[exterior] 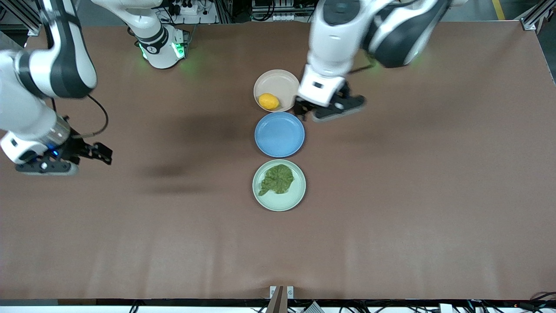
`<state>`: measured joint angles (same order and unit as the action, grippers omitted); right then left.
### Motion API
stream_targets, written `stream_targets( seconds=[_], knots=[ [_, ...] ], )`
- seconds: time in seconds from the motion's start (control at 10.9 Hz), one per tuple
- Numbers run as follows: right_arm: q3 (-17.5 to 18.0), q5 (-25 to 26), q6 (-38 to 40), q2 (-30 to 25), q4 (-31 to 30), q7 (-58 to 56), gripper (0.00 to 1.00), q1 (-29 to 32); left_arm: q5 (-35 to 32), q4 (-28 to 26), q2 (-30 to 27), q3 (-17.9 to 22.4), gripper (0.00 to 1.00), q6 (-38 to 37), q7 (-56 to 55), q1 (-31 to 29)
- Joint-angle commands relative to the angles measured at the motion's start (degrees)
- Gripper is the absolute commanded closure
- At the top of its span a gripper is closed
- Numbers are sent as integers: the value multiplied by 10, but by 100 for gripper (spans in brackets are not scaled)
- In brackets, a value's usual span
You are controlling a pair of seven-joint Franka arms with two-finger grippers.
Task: Place lemon and lettuce in plates
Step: 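Release the lemon on the cream plate while the right gripper withdraws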
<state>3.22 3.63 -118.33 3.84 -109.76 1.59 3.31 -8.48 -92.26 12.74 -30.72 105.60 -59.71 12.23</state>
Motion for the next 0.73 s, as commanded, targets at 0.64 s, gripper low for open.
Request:
stream_targets(
  seconds=[0.64],
  knots=[
    [19, 1, 289, -15, 250, 4, 0, 2, 25, 52, -40, -9, 0, -64, 330, -282]
  ],
)
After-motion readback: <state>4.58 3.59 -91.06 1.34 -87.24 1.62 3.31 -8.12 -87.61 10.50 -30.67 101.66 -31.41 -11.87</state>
